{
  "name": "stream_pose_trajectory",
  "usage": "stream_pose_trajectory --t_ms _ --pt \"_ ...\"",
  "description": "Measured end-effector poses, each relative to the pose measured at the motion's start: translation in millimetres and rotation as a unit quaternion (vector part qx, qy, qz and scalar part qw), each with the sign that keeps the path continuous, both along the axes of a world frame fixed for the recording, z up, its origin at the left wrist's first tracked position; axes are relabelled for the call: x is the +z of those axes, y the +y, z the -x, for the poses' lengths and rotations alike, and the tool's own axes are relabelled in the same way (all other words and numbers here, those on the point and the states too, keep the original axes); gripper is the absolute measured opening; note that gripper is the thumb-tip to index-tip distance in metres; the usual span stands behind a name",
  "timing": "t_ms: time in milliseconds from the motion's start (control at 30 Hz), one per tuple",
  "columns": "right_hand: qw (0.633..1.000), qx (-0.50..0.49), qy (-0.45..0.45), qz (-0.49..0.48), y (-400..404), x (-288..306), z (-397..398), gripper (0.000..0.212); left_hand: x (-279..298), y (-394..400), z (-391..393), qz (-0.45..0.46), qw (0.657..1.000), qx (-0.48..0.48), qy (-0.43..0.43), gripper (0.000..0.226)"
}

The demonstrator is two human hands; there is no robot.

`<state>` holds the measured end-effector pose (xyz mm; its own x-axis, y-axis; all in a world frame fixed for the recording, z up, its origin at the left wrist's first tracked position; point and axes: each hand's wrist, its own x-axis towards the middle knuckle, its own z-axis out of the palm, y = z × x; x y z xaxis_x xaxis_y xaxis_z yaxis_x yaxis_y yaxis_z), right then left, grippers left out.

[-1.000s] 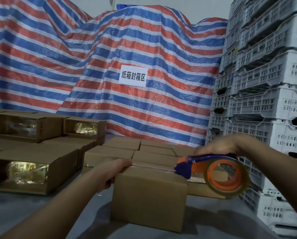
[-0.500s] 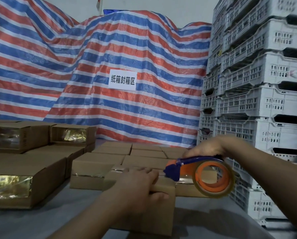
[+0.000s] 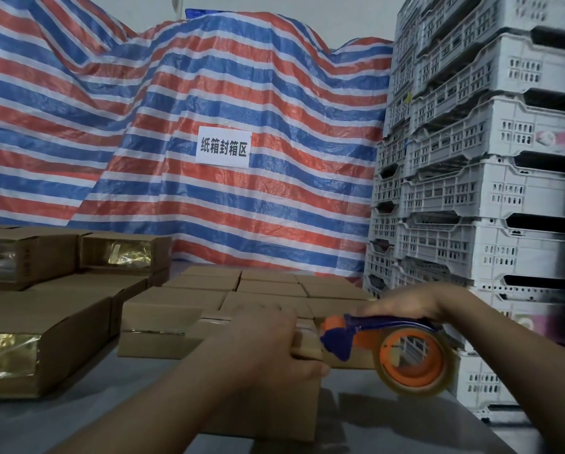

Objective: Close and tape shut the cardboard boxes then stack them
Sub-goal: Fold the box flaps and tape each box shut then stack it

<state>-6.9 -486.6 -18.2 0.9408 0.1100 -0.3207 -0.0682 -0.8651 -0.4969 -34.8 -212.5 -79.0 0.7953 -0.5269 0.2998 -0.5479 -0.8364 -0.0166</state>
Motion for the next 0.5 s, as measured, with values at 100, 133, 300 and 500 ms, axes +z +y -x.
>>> stream_pose_trajectory --t_ms 100,133,300,500 --pt "1.000 0.000 -0.015 0.021 0.2 0.3 1.2 0.069 -6.1 -13.0 -3.3 0.000 0.998 -0.042 0.041 0.068" --pt "0.999 0.006 -0.022 0.022 -0.5 -0.7 1.2 0.071 -9.4 -14.7 -4.1 -0.014 0.998 -0.050 0.042 0.071" --pt "0.995 0.038 -0.007 -0.092 -30.0 -0.9 6.3 0.073 -12.2 -11.1 -7.2 -0.037 0.998 -0.048 0.026 0.077" --pt "0.995 0.019 -0.001 0.095 -16.4 7.7 21.4 0.065 -10.8 -12.7 -1.1 -0.041 0.998 -0.045 0.022 0.077"
